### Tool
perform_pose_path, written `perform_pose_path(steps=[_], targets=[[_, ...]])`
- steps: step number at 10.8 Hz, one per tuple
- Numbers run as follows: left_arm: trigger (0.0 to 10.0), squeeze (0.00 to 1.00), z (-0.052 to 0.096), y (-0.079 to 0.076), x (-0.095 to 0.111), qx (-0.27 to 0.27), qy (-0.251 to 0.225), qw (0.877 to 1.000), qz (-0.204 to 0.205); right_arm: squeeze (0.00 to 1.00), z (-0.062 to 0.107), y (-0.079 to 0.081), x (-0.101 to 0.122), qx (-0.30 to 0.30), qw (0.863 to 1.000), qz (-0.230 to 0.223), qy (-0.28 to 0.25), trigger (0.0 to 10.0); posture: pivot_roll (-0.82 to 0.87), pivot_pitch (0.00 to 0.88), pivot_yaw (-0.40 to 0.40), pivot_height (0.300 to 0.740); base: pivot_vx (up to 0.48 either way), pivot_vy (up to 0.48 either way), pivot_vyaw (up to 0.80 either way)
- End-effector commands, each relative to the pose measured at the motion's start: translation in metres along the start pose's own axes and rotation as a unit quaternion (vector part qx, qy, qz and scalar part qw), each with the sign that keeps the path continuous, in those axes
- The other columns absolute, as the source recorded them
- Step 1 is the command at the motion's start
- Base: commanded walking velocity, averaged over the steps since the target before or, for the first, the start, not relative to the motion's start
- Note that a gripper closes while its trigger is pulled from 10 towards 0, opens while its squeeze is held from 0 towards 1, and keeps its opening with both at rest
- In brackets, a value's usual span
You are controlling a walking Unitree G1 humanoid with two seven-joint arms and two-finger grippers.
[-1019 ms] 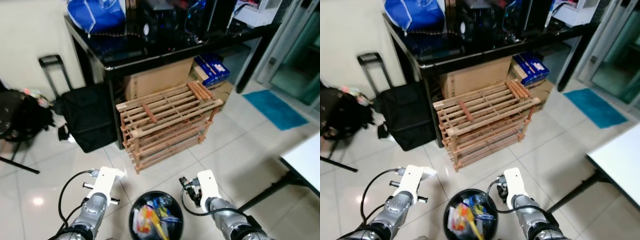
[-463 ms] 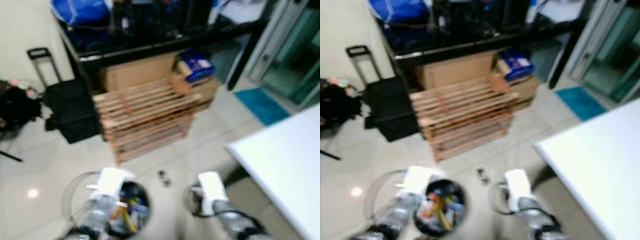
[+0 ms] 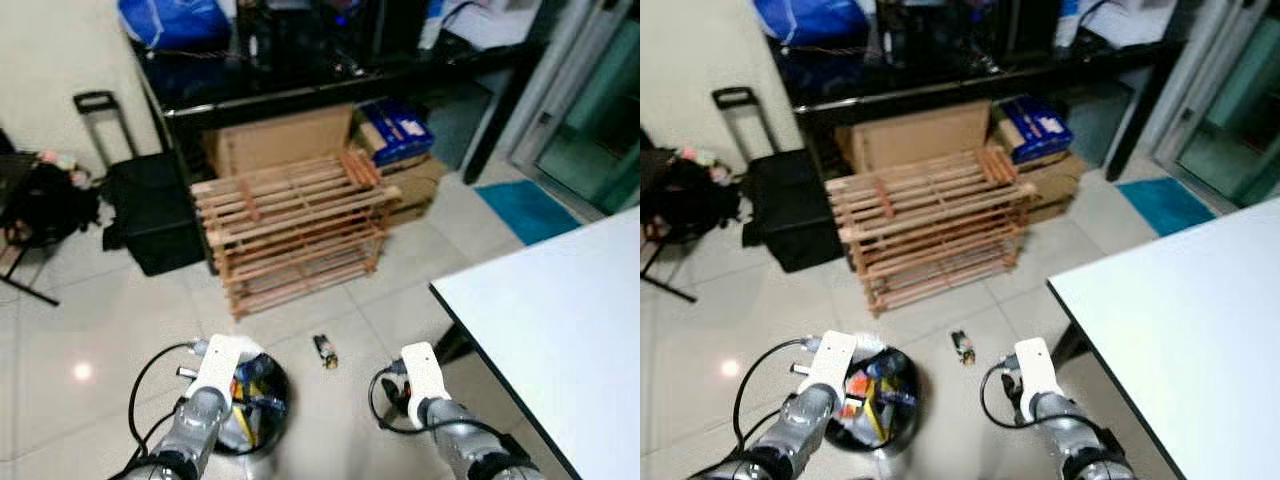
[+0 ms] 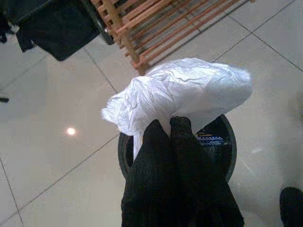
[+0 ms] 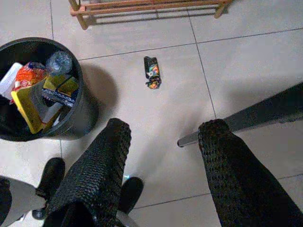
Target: Picking trash to rubbish bin
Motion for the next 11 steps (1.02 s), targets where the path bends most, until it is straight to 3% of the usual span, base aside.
perform_pose_path(steps=[1, 5, 11], targets=[[10.0, 0.0, 0.001, 0.0, -0.005, 0.001, 0.013, 1.0, 0.008, 0.0, 0.001, -0.001, -0.002, 0.001, 1.0, -0.002, 0.003, 10.0, 0.03, 0.018, -0.06, 0.74, 0.0, 0.0, 0.0], [10.0, 0.0, -0.001, 0.004, -0.001, 0.013, 0.017, 0.999, 0.026, 0.0, 0.002, -0.002, -0.004, 0.003, 1.0, 0.0, 0.001, 10.0, 0.02, 0.012, -0.07, 0.74, 0.0, 0.0, 0.0], [10.0, 0.0, -0.005, -0.007, 0.013, -0.009, 0.003, 1.0, 0.019, 0.0, 0.003, -0.004, -0.006, 0.007, 1.0, 0.014, 0.004, 10.0, 0.01, 0.038, -0.094, 0.74, 0.0, 0.0, 0.0]])
Point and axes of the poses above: a point about 5 cm out from each wrist's last joint towards the gripper, its own z axis pointing back from the gripper into the wrist, its own x axis along the axis of the wrist's last joint, y = z × x, the point moved 2 cm from there along -z, pointing out of the wrist towards the gripper
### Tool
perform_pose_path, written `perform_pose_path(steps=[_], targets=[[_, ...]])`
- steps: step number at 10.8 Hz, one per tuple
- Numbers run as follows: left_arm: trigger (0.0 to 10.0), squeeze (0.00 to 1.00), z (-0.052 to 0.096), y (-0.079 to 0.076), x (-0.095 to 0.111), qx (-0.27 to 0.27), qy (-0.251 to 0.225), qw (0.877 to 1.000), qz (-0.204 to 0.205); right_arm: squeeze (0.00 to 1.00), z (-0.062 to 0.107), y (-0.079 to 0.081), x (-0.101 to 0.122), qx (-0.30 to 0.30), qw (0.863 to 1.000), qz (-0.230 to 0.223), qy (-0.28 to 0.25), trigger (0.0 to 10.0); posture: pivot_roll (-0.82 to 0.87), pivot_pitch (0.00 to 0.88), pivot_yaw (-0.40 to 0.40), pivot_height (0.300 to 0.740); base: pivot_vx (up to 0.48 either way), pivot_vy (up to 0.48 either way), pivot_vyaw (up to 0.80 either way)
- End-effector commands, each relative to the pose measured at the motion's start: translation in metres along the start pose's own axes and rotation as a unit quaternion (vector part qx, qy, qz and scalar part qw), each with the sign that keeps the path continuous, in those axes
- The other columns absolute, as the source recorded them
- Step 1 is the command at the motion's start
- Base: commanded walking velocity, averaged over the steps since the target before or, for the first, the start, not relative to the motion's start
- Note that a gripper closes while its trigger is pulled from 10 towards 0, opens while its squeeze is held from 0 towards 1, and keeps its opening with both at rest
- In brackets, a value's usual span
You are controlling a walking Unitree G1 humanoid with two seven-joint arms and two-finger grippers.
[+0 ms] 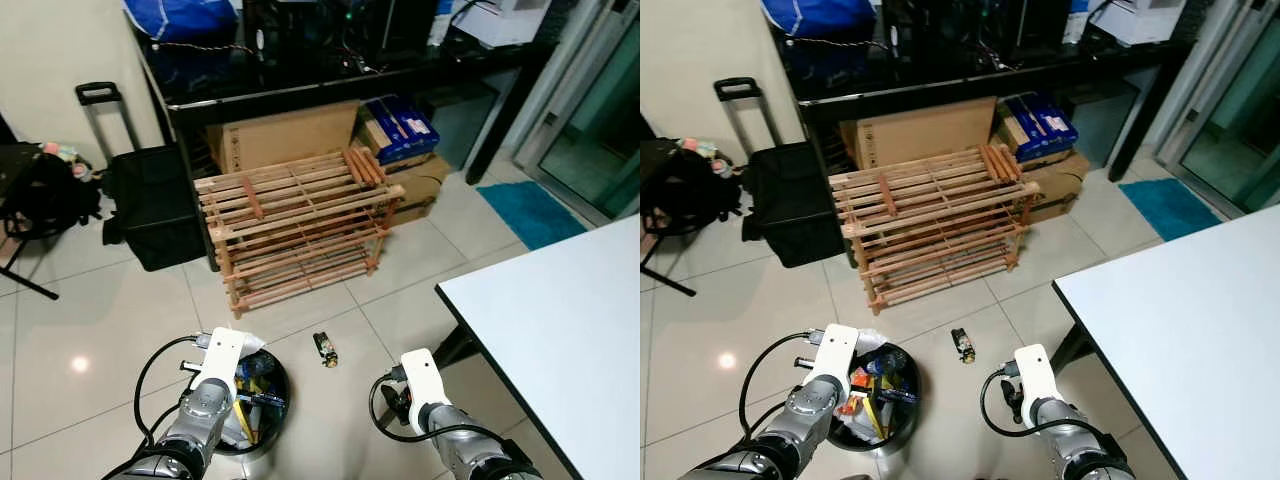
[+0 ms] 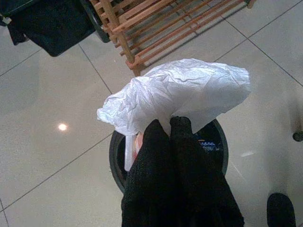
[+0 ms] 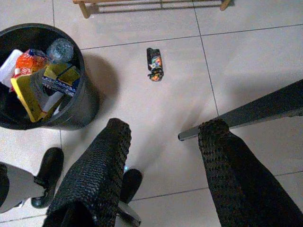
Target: Picking trash to rubbish bin
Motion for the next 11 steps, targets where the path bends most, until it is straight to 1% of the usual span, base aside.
perform_pose_path(steps=[1, 3, 5, 6, 11], targets=[[10.0, 0.0, 0.0, -0.0041, -0.0016, -0.007, 0.008, 1.0, 0.003, 0.0, 0.0009, -0.0047, 0.0018, -0.003, 1.0, 0.005, -0.005, 10.0, 0.01, 0.042, -0.097, 0.74, 0.0, 0.0, 0.0], [10.0, 0.0, 0.0006, -0.0051, -0.0041, -0.008, 0.012, 1.0, 0.004, 0.0, 0.0009, -0.0047, 0.0013, -0.003, 1.0, 0.004, -0.004, 10.0, 0.0, 0.044, -0.095, 0.74, 0.0, 0.0, 0.0], [10.0, 0.0, -0.0001, -0.0082, -0.0022, -0.013, 0.015, 1.0, 0.004, 0.0, 0.0015, -0.0057, -0.0001, -0.005, 1.0, 0.003, -0.003, 10.0, -0.01, 0.052, -0.096, 0.74, 0.0, 0.0, 0.0], [10.0, 1.0, -0.001, -0.0095, 0.001, -0.014, 0.012, 1.0, -0.002, 0.0, 0.002, -0.0068, -0.0013, -0.007, 1.0, 0.002, -0.002, 10.0, -0.01, 0.053, -0.096, 0.74, 0.0, 0.0, 0.0], [10.0, 1.0, -0.0014, -0.0112, 0.0034, -0.016, 0.009, 1.0, -0.005, 0.0, 0.0025, -0.0086, -0.0018, -0.008, 1.0, 0.002, -0.001, 10.0, -0.01, 0.063, -0.103, 0.74, 0.0, 0.0, 0.0]])
Point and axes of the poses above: a point about 5 cm out from each wrist's last joint towards the gripper, its own z axis pointing back from the gripper into the wrist, its own x axis along the axis of the wrist's last joint, y = z × x, the point moved 2 cm from there along -z, pointing out of the wrist towards the gripper
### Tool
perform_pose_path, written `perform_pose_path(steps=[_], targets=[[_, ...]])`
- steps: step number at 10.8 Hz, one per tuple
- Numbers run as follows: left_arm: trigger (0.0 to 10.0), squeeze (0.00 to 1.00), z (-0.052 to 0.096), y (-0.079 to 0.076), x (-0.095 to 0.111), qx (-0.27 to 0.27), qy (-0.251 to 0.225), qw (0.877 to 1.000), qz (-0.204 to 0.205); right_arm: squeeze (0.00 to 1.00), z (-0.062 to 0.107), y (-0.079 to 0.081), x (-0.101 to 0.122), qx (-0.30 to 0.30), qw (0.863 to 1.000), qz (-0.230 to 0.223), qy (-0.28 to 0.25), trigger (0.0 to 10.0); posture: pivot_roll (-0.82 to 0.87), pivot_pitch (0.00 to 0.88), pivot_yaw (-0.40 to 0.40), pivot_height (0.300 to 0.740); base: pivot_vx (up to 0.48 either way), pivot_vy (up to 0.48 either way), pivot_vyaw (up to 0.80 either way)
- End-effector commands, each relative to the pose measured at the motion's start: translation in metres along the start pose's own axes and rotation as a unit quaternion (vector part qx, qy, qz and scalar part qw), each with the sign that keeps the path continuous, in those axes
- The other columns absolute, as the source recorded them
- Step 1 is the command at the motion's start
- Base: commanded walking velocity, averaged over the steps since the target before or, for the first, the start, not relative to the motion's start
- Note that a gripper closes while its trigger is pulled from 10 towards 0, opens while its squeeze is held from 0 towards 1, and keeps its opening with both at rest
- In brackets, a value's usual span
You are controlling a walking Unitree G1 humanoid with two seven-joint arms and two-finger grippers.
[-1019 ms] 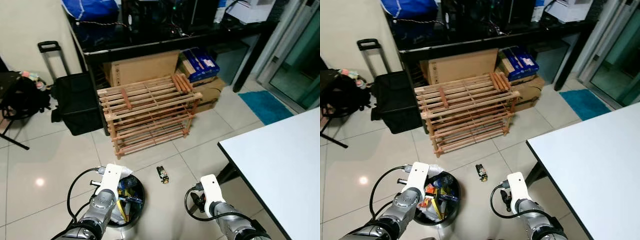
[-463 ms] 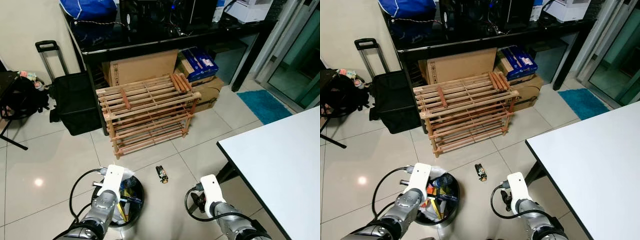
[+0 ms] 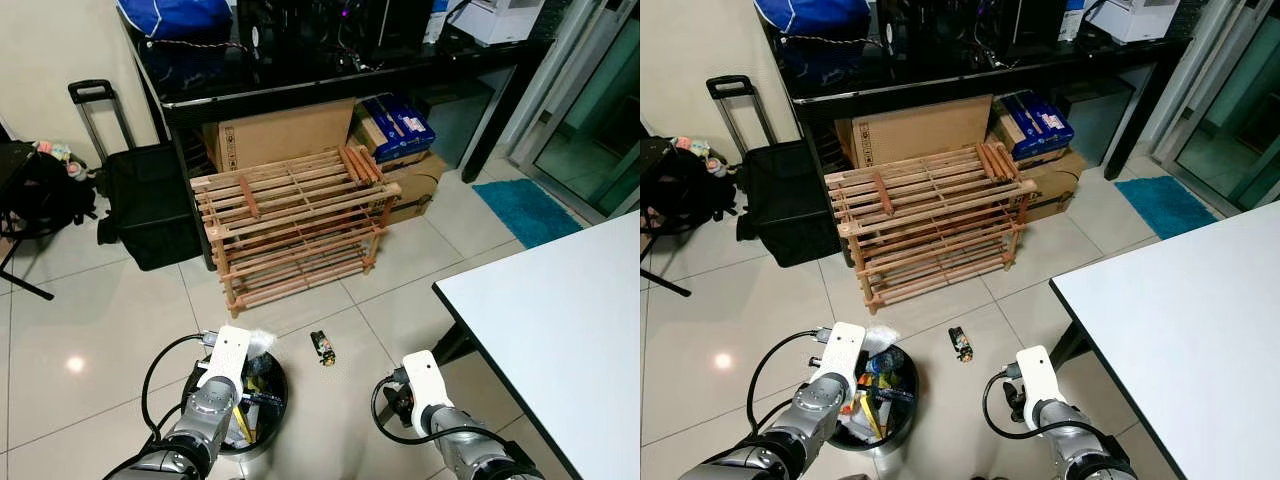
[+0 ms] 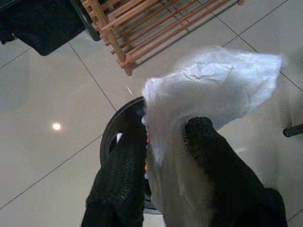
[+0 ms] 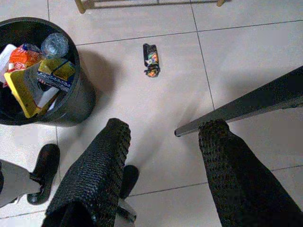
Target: Picking trash to rubbish bin
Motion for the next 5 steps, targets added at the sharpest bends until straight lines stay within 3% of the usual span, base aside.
perform_pose_path(steps=[1, 5], targets=[[10.0, 1.0, -0.0001, -0.003, 0.0001, -0.005, 0.002, 1.0, -0.003, 0.0, 0.001, -0.0056, 0.0016, -0.005, 1.0, 0.0, -0.005, 10.0, -0.01, 0.062, -0.104, 0.74, 0.0, 0.0, 0.0], [10.0, 1.0, -0.0006, -0.002, 0.0024, -0.005, -0.003, 1.0, -0.003, 0.0, 0.0002, -0.0036, 0.0037, -0.004, 1.0, 0.0, -0.008, 10.0, -0.01, 0.064, -0.101, 0.74, 0.0, 0.0, 0.0]])
Point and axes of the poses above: a point about 5 cm out from each wrist's last joint towards the gripper, its own z axis pointing back from the gripper into the wrist, its own x axis along the axis of the wrist's last joint, y = z × x, the point moved 2 cm from there along -z, pointing out of the wrist towards the gripper
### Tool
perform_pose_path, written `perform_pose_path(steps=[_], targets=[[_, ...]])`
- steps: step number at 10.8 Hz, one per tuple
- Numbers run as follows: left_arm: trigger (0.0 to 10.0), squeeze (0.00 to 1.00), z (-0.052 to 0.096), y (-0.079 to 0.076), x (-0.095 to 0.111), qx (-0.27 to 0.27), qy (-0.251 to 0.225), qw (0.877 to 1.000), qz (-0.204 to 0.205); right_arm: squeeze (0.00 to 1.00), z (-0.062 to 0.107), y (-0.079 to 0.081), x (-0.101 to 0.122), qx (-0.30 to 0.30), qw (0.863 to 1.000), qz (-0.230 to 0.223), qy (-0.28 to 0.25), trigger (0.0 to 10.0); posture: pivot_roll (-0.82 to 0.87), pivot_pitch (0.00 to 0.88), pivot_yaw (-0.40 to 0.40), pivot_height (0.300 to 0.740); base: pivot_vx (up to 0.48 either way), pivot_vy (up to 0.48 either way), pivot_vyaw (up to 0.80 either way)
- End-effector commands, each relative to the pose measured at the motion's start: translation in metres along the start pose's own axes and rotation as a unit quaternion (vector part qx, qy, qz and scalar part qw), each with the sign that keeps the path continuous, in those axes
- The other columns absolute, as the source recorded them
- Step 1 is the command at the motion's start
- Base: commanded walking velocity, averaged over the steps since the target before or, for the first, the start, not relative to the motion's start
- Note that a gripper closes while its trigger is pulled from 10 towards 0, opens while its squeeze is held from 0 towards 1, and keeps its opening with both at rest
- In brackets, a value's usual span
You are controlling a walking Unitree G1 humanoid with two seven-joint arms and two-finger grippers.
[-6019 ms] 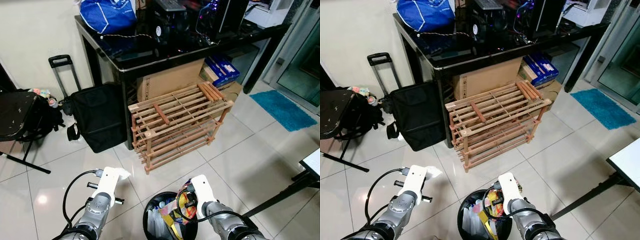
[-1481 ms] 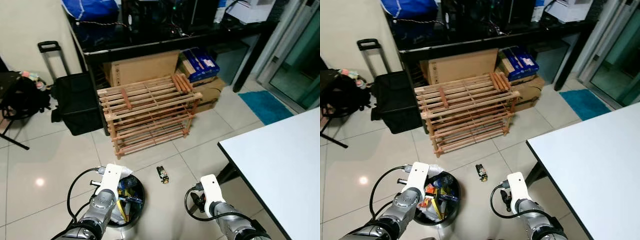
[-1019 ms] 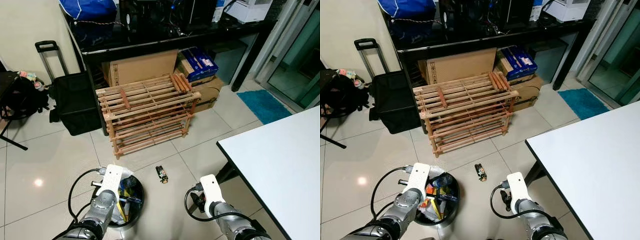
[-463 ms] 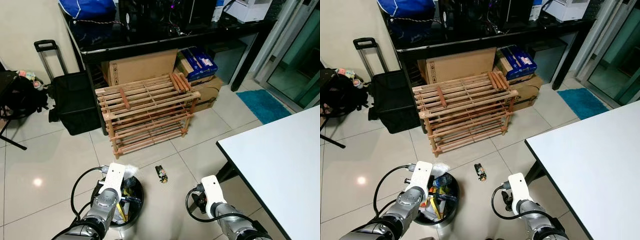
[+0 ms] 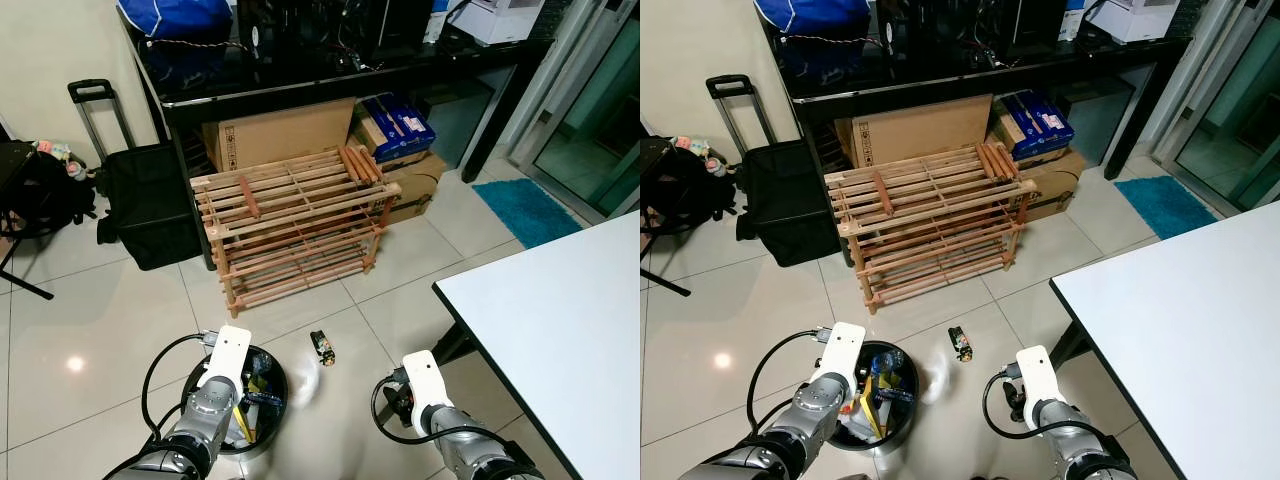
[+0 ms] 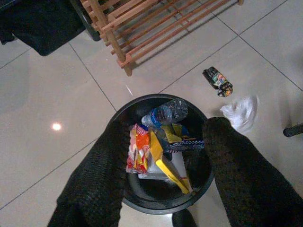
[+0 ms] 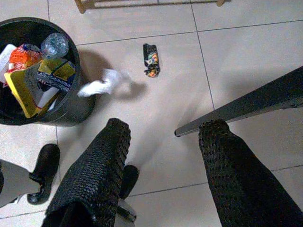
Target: Picking trash to rubbish bin
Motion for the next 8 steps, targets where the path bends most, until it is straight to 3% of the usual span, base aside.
perform_pose_path(steps=[1, 2, 3, 6, 8], targets=[[10.0, 1.0, 0.0, -0.002, 0.002, -0.006, -0.001, 1.0, -0.004, 0.0, 0.0, -0.004, 0.003, -0.004, 1.0, 0.0, -0.006, 10.0, -0.01, 0.064, -0.099, 0.74, 0.0, 0.0, 0.0], [10.0, 1.0, 0.0, -0.002, 0.0, -0.004, 0.003, 1.0, -0.009, 0.0, 0.001, -0.003, 0.002, -0.004, 1.0, -0.001, -0.006, 10.0, -0.01, 0.059, -0.096, 0.74, 0.0, 0.0, 0.0], [10.0, 0.0, 0.0, -0.004, -0.002, -0.007, 0.006, 1.0, -0.011, 0.0, 0.0, -0.003, 0.002, -0.004, 1.0, -0.001, -0.006, 10.0, -0.01, 0.055, -0.094, 0.74, 0.0, 0.0, 0.0], [10.0, 0.0, 0.002, -0.004, -0.002, -0.001, -0.011, 1.0, -0.002, 0.0, 0.0, -0.001, 0.006, -0.004, 1.0, -0.007, -0.017, 10.0, 0.0, 0.035, -0.078, 0.74, 0.0, 0.0, 0.0], [10.0, 0.0, 0.005, 0.007, 0.004, 0.034, -0.064, 0.997, 0.012, 0.0, -0.001, -0.005, 0.026, -0.006, 0.997, -0.023, -0.07, 10.0, 0.0, 0.023, -0.066, 0.74, 0.0, 0.0, 0.0]])
Point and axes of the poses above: a point about 5 cm out from each wrist's last joint towards the gripper, its own z axis pointing back from the gripper into the wrist, its own x axis along the axis of the wrist's last joint, y = z × x, the point moved 2 cm from there along -z, pointing out of the wrist towards the gripper
